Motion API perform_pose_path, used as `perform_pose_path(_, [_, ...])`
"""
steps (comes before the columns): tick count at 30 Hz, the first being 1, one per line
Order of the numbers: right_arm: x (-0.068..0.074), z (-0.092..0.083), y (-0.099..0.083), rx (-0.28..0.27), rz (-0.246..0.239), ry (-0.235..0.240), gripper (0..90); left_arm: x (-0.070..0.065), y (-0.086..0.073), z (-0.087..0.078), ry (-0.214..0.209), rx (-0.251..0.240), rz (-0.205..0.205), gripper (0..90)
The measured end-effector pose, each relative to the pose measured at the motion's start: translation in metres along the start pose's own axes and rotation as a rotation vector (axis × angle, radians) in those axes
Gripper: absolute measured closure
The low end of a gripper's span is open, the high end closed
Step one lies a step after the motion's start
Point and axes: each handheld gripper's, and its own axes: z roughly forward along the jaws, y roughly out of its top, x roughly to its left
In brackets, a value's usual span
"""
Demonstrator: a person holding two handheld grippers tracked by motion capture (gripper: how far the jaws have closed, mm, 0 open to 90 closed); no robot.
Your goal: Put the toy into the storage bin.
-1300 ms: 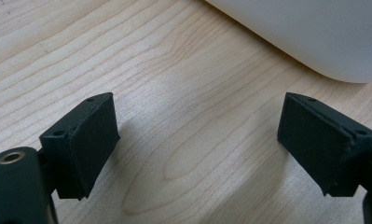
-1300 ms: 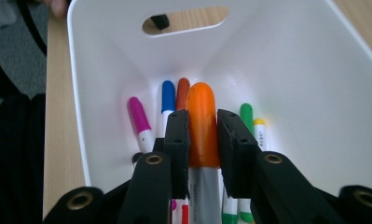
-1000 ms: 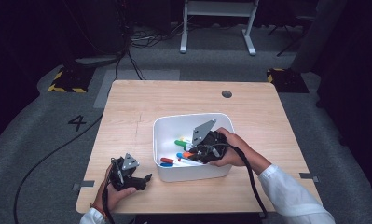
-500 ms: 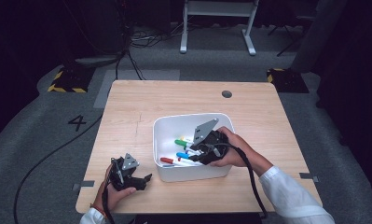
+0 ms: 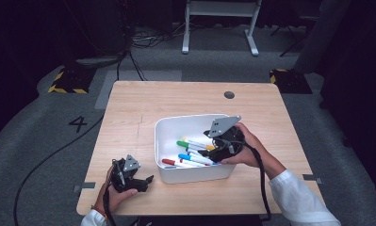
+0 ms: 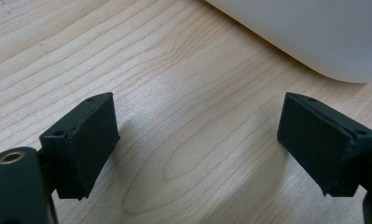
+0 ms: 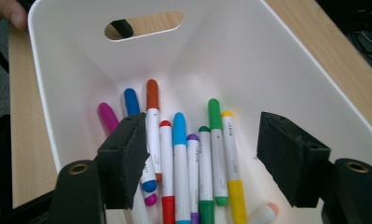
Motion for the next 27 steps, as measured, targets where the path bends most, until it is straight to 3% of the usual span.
perform_pose_path(5, [-0.005, -0.016, -0.008, -0.035, 0.031, -0.074, 28.7, 0.0, 0.0, 0.0, 0.0, 0.0, 0.0, 12.5])
perform_pose_path(7, [-0.007, -0.02, -0.011, -0.048, 0.027, -0.081, 28.7, 0.0, 0.0, 0.0, 0.0, 0.0, 0.0, 12.5])
perform_pose_path(11, [-0.013, -0.041, -0.028, -0.066, 0.05, -0.145, 28.3, 0.0, 0.0, 0.0, 0.0, 0.0, 0.0, 12.5])
perform_pose_path(14, [-0.016, -0.047, -0.035, -0.08, 0.063, -0.153, 28.3, 0.0, 0.0, 0.0, 0.0, 0.0, 0.0, 12.4])
perform_pose_path(17, [-0.02, -0.061, -0.053, -0.092, 0.085, -0.19, 28.1, 0.0, 0.0, 0.0, 0.0, 0.0, 0.0, 12.5])
perform_pose_path(27, [-0.018, -0.084, -0.096, -0.089, 0.127, -0.255, 26.3, 0.0, 0.0, 0.0, 0.001, 0.0, -0.002, 12.4])
